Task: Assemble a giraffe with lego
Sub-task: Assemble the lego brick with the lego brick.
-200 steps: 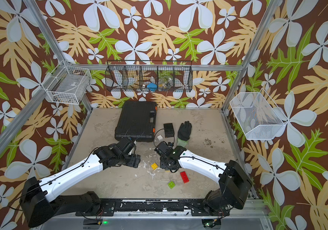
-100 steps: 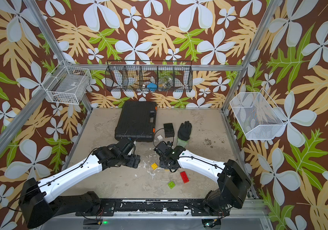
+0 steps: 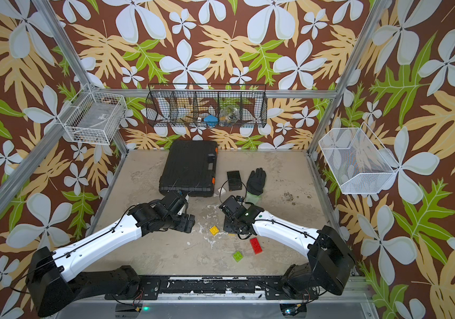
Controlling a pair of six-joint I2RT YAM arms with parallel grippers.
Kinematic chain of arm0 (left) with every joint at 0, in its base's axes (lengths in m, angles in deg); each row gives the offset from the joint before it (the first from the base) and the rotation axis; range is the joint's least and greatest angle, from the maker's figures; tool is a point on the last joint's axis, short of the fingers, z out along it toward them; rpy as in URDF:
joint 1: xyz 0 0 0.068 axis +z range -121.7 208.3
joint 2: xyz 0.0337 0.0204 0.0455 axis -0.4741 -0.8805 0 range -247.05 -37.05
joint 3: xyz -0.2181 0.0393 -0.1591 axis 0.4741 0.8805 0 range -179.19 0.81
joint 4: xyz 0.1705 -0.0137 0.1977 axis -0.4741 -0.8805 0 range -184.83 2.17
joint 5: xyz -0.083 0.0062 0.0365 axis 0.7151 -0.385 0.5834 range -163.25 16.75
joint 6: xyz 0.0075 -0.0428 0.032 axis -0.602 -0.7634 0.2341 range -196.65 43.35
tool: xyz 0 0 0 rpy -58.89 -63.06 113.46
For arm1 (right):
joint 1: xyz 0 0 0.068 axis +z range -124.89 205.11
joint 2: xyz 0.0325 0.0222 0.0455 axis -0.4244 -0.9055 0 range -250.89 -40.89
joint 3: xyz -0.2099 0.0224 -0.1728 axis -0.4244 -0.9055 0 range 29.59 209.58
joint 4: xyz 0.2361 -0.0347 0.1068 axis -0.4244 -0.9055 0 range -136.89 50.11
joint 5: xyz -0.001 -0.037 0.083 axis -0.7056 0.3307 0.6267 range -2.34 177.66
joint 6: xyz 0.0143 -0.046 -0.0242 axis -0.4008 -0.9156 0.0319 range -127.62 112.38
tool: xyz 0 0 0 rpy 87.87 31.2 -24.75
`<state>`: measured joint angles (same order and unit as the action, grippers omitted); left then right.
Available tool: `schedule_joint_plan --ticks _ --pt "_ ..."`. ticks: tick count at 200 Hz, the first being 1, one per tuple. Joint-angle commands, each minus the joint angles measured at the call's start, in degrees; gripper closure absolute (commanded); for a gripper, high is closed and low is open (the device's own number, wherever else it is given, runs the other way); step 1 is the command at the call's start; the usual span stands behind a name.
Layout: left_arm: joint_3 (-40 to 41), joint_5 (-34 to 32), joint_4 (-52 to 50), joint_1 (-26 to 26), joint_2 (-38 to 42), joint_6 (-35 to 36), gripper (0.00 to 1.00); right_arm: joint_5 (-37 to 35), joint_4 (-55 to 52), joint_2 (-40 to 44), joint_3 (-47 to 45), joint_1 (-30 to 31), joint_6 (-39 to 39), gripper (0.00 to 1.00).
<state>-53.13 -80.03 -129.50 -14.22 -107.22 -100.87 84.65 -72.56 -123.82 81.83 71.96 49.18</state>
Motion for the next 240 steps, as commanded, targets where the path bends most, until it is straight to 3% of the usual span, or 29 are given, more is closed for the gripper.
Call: schedule_joint_plan --ticks 1,60,139,172,214,240 --pt "0.2 0.7 0.8 0.1 0.2 0.0 0.07 1.5 -6.4 -0.7 -1.1 -0.1 1.3 0.81" --pt "0.2 1.2 1.2 0.1 0.1 0.4 0.07 -3.4 -14.1 -6.7 5.2 0.2 -4.2 0.80" --pt "-1.3 1.0 1.3 0.1 -0.1 1.2 0.07 -1.7 -11.6 -5.2 4.3 0.6 -1.9 0.74" --pt "-2.0 2.3 1.1 0.1 -0.6 1.2 0.05 -3.2 -10.9 -2.7 8.6 0.6 -1.8 0.59" --pt "-2.4 2.7 0.3 0.1 -0.9 0.9 0.03 -4.3 -9.3 1.9 10.8 0.6 -0.9 0.32" --pt "-2.8 2.6 -0.5 0.1 -1.3 0.5 0.03 -5.4 -9.9 4.4 9.9 0.7 -0.4 0.27"
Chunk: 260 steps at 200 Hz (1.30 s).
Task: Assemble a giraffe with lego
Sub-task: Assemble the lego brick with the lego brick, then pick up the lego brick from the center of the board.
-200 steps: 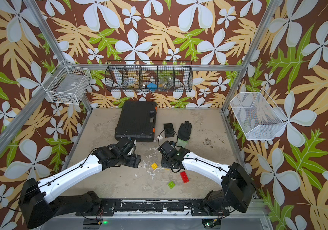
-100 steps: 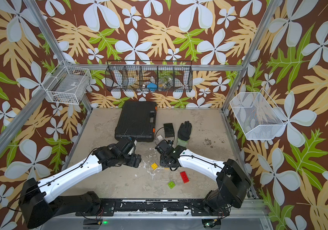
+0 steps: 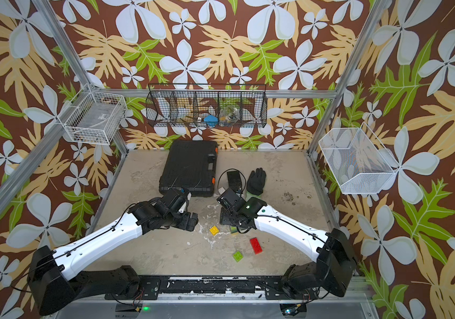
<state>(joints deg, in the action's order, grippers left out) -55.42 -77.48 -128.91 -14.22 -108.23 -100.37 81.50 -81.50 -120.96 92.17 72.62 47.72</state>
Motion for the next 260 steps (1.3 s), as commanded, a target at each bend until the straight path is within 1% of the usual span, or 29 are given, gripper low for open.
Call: schedule_joint_plan --ticks 1,28,54,72,93,112,135,170,193,223,260 --pt "-0.5 0.2 -1.2 0.1 -0.3 0.0 0.03 -2.2 -1.0 1.6 -0.4 0.0 1.0 0.27" --pt "-1.2 2.4 -1.0 0.1 -1.9 -1.6 0.02 -3.3 -3.2 5.3 -1.7 0.0 1.9 0.22" --pt "-1.9 5.4 0.9 -0.3 -5.3 -4.5 0.02 -4.4 -4.3 13.1 -7.6 0.0 3.6 0.14" --pt "-2.1 5.8 3.1 -2.0 -8.2 -7.3 0.02 -4.7 -3.0 18.6 -12.8 -0.4 4.3 0.11" --pt "-2.0 6.2 6.0 -4.9 -12.3 -11.1 0.02 -1.7 -1.3 21.5 -16.1 -4.1 1.5 0.10" --pt "-2.6 5.6 7.9 -7.8 -16.3 -13.9 0.02 0.9 -0.2 21.6 -16.3 -8.1 -3.2 0.09" --pt "-4.5 4.4 8.6 -10.1 -21.1 -16.4 0.04 5.0 1.1 21.9 -16.5 -14.8 -9.4 0.09" --pt "-7.3 3.3 8.6 -11.5 -26.5 -20.6 0.05 14.2 5.0 23.0 -19.3 -27.6 -17.2 0.09" --pt "-8.4 3.1 8.8 -12.1 -27.9 -23.7 0.07 16.3 6.4 20.7 -20.8 -33.2 -22.2 0.10" --pt "-9.0 3.3 10.7 -12.1 -29.7 -28.3 0.10 17.0 9.3 17.0 -22.9 -36.1 -26.1 0.11" --pt "-12.2 1.8 10.3 -12.1 -32.3 -32.3 0.15 16.3 12.5 15.3 -25.1 -37.2 -27.6 0.11"
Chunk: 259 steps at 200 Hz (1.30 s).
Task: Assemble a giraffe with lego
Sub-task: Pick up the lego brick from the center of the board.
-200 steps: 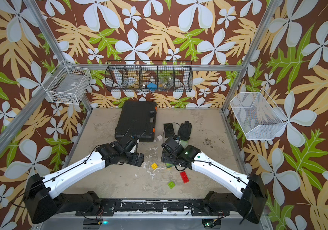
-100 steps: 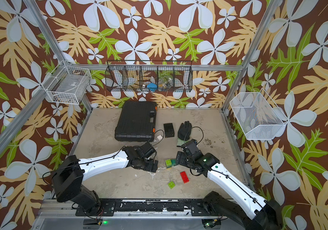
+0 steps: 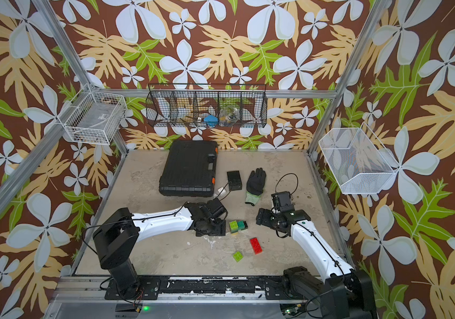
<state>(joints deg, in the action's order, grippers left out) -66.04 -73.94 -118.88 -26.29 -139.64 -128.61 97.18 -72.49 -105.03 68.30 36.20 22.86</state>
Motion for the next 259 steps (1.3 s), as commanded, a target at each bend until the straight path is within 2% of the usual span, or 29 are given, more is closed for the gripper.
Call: schedule_joint_plan --ticks 1,81,90,106,175,193,231,241,259 --pt "-1.7 -1.8 0.2 -0.1 -1.0 -4.1 0.15 0.7 3.6 -0.7 -1.4 -0.9 -2.7 0.11" --pt "-2.4 -1.1 -1.2 -0.1 -4.4 -6.7 0.21 0.1 12.9 -9.9 -5.0 -1.7 -3.4 0.15" --pt "-2.3 -1.4 -1.1 -0.1 -4.4 -6.6 0.25 0.1 14.1 -10.5 -5.8 -1.7 -3.4 0.16" --pt "-2.3 -1.6 -1.2 0.0 -4.8 -5.8 0.37 0.7 15.7 -11.5 -7.0 -1.7 -3.3 0.17" --pt "-2.0 -3.2 -2.7 -0.1 -3.4 -4.4 0.53 2.9 17.3 -11.3 -8.9 -1.6 -3.7 0.22" --pt "-2.4 -3.9 -3.4 0.0 -3.0 -4.2 0.64 3.3 17.3 -11.0 -9.3 -1.0 -3.6 0.22" --pt "-3.6 -5.2 -4.8 0.0 -2.9 -3.7 0.68 3.2 17.3 -9.8 -10.4 2.4 -2.5 0.22" --pt "-4.1 -5.5 -5.4 -0.1 -2.7 -3.4 0.72 3.7 17.5 -9.7 -10.9 3.2 -2.0 0.22" --pt "-4.9 -6.5 -6.7 -0.1 -1.9 -3.2 0.72 4.0 17.5 -9.3 -11.6 4.9 -1.5 0.23"
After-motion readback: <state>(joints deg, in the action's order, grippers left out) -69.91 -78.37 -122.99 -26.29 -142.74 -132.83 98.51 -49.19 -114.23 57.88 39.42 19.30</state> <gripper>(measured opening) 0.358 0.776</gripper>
